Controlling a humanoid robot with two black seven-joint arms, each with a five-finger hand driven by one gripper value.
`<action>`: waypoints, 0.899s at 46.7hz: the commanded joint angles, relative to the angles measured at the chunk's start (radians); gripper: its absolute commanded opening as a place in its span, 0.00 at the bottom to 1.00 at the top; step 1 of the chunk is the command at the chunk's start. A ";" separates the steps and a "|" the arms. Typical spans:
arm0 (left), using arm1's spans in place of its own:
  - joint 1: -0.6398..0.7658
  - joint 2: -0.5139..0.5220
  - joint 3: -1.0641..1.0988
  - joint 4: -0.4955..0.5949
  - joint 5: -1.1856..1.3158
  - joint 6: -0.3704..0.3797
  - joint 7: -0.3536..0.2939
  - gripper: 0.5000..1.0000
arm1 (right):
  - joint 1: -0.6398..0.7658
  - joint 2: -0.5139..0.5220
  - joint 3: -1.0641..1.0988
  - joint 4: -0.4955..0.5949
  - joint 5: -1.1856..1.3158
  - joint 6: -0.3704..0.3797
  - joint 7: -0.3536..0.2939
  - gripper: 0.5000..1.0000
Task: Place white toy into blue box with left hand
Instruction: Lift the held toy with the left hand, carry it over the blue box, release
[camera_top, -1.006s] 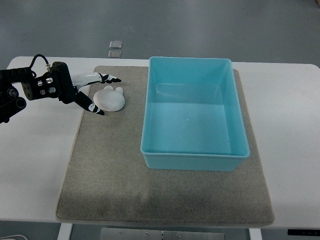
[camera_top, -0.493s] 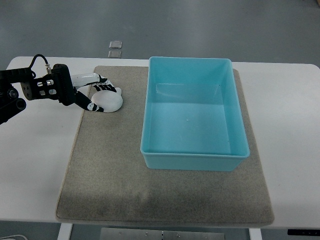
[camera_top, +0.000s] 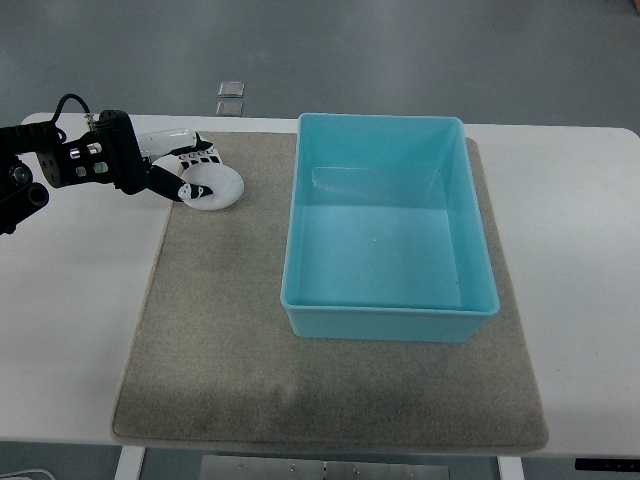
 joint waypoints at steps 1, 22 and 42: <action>-0.039 0.015 -0.023 -0.003 0.003 -0.007 -0.001 0.00 | 0.000 0.000 0.000 0.000 0.000 0.000 0.000 0.87; -0.162 0.006 -0.046 -0.244 -0.022 -0.019 0.001 0.00 | 0.000 0.000 0.000 0.000 0.000 0.000 0.000 0.87; -0.131 -0.149 0.012 -0.310 -0.008 -0.037 0.001 0.00 | 0.000 0.000 0.000 0.000 0.000 0.000 0.000 0.87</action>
